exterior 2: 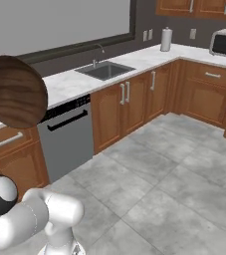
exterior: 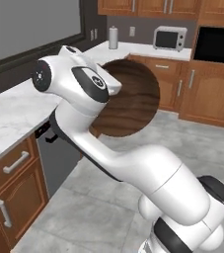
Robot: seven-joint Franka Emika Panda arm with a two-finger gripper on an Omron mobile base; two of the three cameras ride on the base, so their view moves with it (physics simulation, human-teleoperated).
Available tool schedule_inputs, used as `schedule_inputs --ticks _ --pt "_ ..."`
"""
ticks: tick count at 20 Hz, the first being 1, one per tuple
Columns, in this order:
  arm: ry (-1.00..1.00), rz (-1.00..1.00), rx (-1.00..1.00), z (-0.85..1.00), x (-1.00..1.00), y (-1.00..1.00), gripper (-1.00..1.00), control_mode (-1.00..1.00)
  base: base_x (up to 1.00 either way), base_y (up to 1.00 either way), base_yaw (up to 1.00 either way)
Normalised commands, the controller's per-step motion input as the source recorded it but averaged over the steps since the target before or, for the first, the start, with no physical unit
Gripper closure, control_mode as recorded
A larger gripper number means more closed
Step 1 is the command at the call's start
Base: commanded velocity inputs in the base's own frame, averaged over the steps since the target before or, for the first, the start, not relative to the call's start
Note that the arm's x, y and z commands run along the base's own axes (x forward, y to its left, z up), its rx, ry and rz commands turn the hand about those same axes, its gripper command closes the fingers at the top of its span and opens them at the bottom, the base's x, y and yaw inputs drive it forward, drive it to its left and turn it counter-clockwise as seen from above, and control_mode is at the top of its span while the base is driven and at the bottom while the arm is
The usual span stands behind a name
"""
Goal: Move the bowls from the cabinet to the plates on the dining table.
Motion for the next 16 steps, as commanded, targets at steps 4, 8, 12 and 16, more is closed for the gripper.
schedule_inputs --ticks 4,8,12,16 --pt "0.0 0.0 0.0 0.0 0.0 0.0 1.0 1.0 -0.01 -0.37 -0.15" --pt "0.0 0.0 0.0 0.0 0.0 0.0 1.0 1.0 0.0 -0.24 -0.19" --pt "0.0 0.0 0.0 0.0 0.0 0.0 1.0 1.0 0.0 -0.09 -0.23" --pt "0.0 0.0 0.0 0.0 0.0 0.0 1.0 1.0 0.0 0.0 -0.25"
